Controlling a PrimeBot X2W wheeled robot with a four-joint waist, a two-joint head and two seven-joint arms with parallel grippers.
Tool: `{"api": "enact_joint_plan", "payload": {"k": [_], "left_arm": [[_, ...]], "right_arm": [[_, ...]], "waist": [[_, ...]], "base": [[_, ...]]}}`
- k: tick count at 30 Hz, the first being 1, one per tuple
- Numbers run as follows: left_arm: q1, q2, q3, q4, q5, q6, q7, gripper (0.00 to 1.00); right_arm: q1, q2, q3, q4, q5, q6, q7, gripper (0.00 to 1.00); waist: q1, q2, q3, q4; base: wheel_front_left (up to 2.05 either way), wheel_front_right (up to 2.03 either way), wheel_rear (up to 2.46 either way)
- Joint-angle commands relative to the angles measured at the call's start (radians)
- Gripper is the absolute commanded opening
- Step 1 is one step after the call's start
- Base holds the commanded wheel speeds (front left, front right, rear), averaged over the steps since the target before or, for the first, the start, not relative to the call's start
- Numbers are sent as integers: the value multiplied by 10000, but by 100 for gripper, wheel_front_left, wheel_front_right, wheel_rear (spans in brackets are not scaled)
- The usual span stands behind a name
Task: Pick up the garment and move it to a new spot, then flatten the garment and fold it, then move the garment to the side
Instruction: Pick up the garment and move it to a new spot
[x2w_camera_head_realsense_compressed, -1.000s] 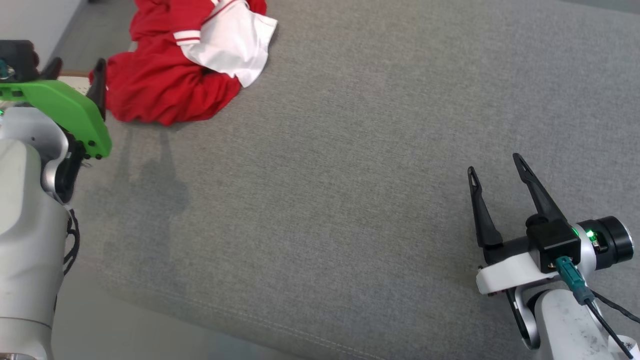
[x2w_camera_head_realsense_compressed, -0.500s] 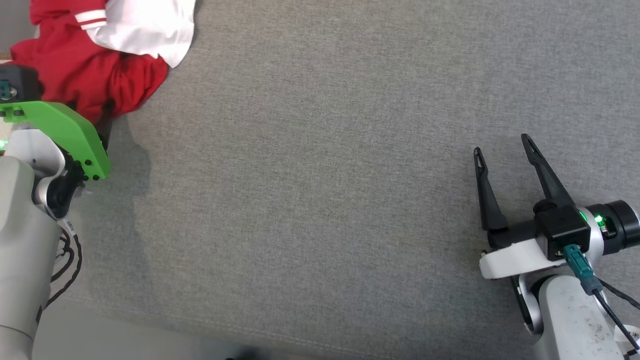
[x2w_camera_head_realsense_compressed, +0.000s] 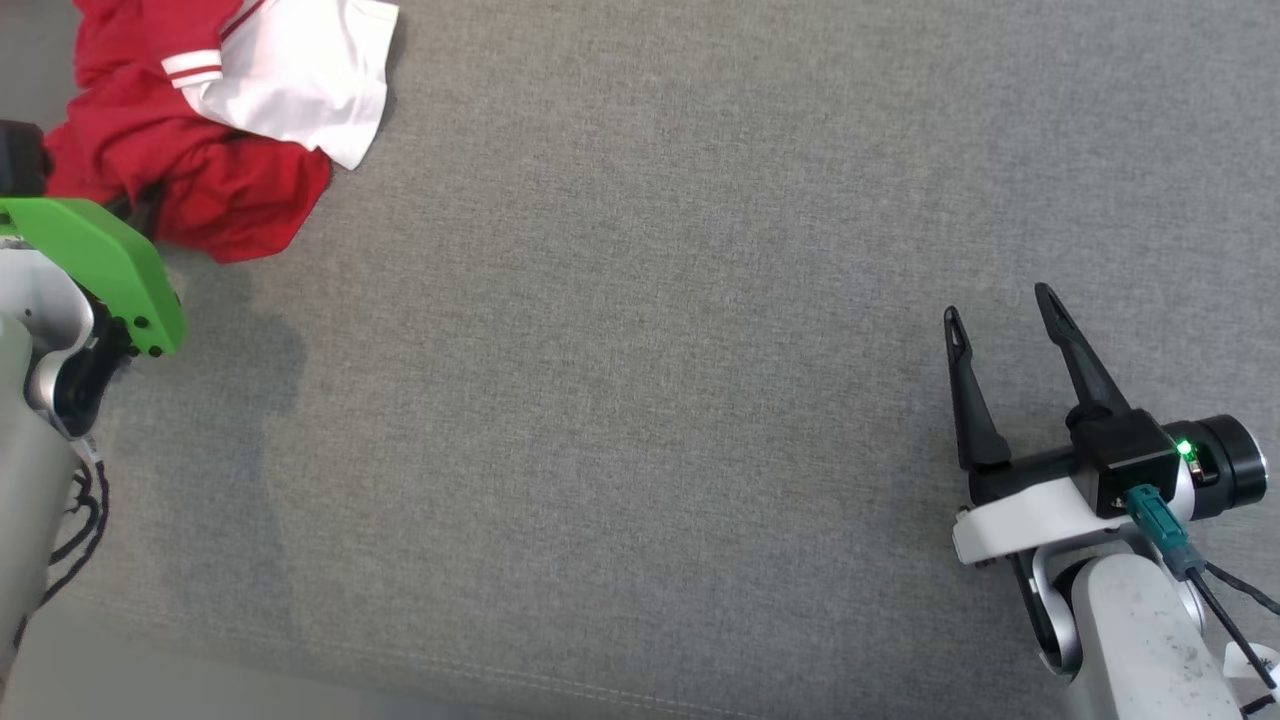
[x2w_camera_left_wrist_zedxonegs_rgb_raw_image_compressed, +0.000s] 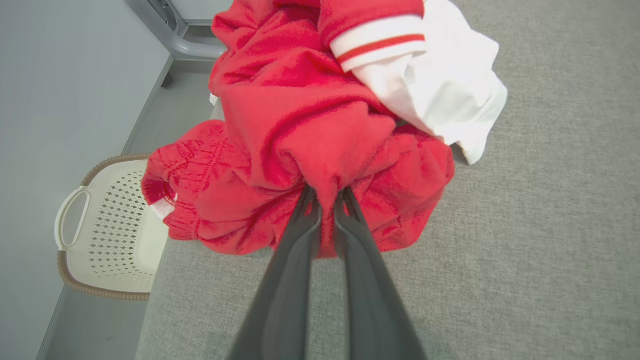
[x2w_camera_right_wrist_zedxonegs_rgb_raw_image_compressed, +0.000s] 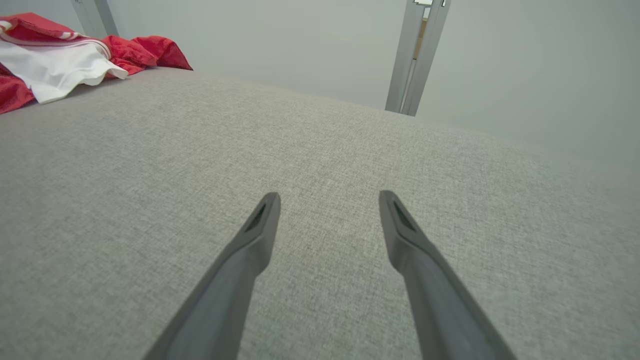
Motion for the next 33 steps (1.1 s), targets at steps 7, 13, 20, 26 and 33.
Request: {"api": "enact_joint_plan", "payload": {"k": [7, 13, 20, 26, 33], "left_arm": [[-539, 1130, -826, -1145, -343, -5, 218, 0], [-929, 1577, -1642, -2289, -463, -5, 630, 0], [-1379, 1273, -2631, -3539, -861, -5, 823, 0], [-1354, 407, -3158, -3709, -1457, -5, 454, 0], [-815, -966, -3308, -2744, -2344, -5, -571, 0]], "right_arm": [[531, -35, -125, 267, 825, -13, -49, 100], [1135, -31, -255, 533, 1392, -13, -43, 100], [1594, -31, -578, 618, 1710, -13, -43, 100], [1628, -32, -815, 579, 1640, -13, -43, 100], [1543, -31, -810, 503, 1616, -14, -44, 100]], "waist": [[-1, 0, -2174, -57], [-1, 0, -3547, -447], [-1, 0, -4429, -1588], [-1, 0, -4429, -2917], [-1, 0, -3677, -4396]], "base": [[0, 0, 0], [0, 0, 0], [0, 0, 0], [0, 0, 0], [0, 0, 0]]}}
